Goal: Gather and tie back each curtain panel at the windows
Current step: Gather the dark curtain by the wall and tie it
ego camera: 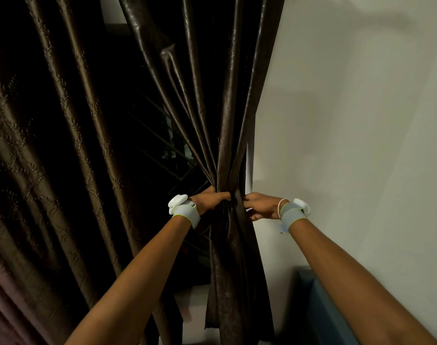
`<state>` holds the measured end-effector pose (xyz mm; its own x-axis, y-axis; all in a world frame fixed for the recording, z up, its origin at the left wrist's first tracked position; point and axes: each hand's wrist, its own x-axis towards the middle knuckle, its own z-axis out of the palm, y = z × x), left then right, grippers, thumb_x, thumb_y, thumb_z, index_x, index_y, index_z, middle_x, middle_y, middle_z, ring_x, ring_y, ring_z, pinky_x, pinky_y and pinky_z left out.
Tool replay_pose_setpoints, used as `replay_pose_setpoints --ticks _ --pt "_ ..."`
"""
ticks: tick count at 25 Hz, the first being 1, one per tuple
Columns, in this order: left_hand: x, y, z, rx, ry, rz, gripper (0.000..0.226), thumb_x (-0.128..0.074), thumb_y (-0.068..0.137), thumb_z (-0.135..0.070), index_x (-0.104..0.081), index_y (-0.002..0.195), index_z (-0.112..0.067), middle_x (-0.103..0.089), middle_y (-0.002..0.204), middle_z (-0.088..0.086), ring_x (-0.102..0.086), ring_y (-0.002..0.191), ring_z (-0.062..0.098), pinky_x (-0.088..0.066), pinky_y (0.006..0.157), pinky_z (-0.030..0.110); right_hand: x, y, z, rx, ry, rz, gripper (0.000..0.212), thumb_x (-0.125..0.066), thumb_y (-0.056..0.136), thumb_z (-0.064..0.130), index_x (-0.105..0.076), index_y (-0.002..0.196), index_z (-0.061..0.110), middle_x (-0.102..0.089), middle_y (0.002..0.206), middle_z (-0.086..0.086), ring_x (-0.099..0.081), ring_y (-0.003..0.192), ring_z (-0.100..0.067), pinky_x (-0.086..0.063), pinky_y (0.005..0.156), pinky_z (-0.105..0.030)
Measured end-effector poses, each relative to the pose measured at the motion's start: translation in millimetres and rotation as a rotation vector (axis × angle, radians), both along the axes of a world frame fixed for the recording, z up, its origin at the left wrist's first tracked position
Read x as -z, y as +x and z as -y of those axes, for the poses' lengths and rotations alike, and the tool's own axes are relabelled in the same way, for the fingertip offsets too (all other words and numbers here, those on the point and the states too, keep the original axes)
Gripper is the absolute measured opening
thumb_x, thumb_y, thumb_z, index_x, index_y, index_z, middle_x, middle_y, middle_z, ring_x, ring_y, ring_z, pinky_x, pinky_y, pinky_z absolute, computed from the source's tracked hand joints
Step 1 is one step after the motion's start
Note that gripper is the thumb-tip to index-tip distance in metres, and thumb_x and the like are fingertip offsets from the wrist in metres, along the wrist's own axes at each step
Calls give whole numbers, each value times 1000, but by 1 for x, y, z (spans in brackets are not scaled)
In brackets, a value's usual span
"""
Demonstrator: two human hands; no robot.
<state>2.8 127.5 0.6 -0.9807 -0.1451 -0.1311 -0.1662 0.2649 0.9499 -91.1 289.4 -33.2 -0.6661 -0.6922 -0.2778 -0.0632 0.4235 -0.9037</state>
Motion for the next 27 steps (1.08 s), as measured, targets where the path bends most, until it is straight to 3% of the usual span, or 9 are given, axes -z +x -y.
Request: replay_pose_setpoints --ticks 2,7,10,12,15,17,20,24,27 --pt "1 -3 3 -15 -50 6 43 -56 89 -9 -50 132 -10 -58 129 16 -58 112 32 -51 94 38 1 2 2 -19 -22 13 16 -48 98 12 -63 104 13 -64 92 -5 -57 84 -17 -47 70 -25" --pt "-1 -3 5 -1 -112 29 44 -52 94 -10 -43 137 -9 -53 132 13 -53 121 33 -47 100 39 -2 -1 13 266 -102 -262 17 -59 87 -2 -64 103 3 -59 85 -13 -53 63 -15 -46 48 -16" --pt "-1 -5 8 9 -200 30 51 -51 96 -16 -34 144 -9 -46 132 5 -46 128 31 -40 104 34 -5 -5 13 389 -220 -249 6 -66 87 6 -61 88 6 -60 79 -13 -55 61 -17 -44 48 -19" --pt "4 -10 21 -20 -332 -2 59 -55 95 -27 -29 147 -13 -45 143 9 -46 130 32 -39 108 38 -11 -11 8 455 -282 -254 19 -65 91 14 -51 78 12 -65 81 -16 -59 61 -17 -46 50 -20" --pt "14 -15 39 -139 -658 -35 52 -54 92 -47 -51 129 -10 -62 124 14 -60 110 33 -50 92 39 -18 -17 -1 545 -308 -298 27 -61 92 12 -43 72 15 -66 90 -21 -68 74 -25 -55 60 -30" --pt "18 -17 40 -186 -796 -51 54 -50 91 -54 -58 114 -6 -66 109 15 -63 97 35 -52 77 38 -20 -15 -4 514 -315 -327 28 -61 92 9 -42 73 14 -66 91 -20 -71 81 -29 -58 65 -33" --pt "19 -19 36 -239 -849 -68 58 -51 89 -59 -60 107 -5 -67 100 14 -64 91 36 -50 68 37 -23 -5 -5 465 -321 -426 27 -63 90 6 -43 73 14 -67 88 -23 -73 78 -29 -59 60 -29" --pt "16 -19 38 -292 -823 -69 66 -57 78 -70 -63 109 -12 -68 101 12 -65 88 34 -53 67 36 -30 21 -1 276 -285 -607 27 -70 83 5 -49 72 17 -66 71 -14 -71 66 -27 -59 62 -35" --pt "12 -19 30 -299 -853 -75 56 -62 83 -54 -59 111 -5 -65 109 20 -62 99 42 -50 74 39 -39 44 16 115 -219 -894 23 -71 80 15 -51 83 27 -64 65 3 -66 59 -14 -56 66 -35"
